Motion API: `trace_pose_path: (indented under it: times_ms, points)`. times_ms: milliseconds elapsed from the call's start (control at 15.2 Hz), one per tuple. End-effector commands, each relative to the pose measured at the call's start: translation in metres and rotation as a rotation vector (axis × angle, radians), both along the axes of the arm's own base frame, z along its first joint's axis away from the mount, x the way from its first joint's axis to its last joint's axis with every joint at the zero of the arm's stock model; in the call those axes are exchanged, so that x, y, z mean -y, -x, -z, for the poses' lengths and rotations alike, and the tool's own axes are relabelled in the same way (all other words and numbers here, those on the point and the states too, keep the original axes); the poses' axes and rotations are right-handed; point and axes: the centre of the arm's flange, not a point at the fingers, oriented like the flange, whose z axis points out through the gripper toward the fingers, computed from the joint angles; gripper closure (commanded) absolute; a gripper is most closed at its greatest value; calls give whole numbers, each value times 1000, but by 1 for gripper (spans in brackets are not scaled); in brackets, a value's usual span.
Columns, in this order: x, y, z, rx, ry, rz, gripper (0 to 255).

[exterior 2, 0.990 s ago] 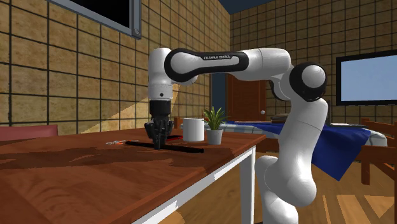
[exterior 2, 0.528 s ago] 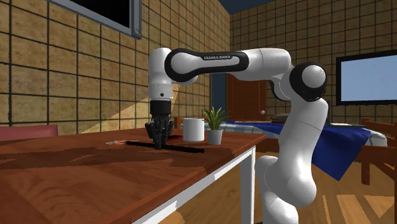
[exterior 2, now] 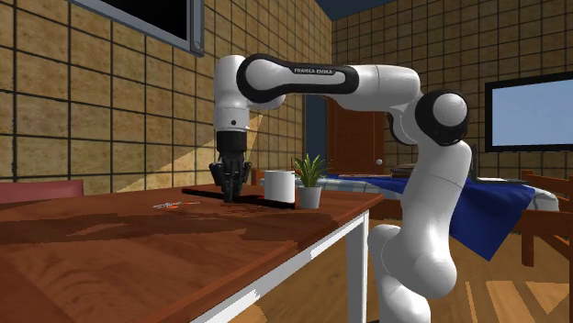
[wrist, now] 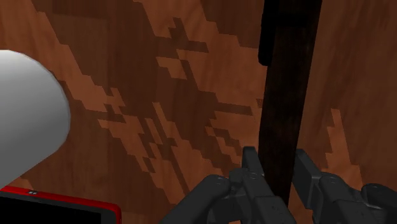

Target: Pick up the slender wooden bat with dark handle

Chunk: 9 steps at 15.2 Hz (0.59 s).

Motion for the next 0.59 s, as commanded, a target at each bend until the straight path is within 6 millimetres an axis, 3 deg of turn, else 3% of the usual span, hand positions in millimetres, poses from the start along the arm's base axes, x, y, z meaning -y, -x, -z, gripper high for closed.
trace_pose_path:
  times_ms: [0,396,528]
  points:
    - [1,-1,-11,0,0,0,255]
    - [1,-1,-42,0,0,0,255]
    - [1,-1,-43,0,0,0,255]
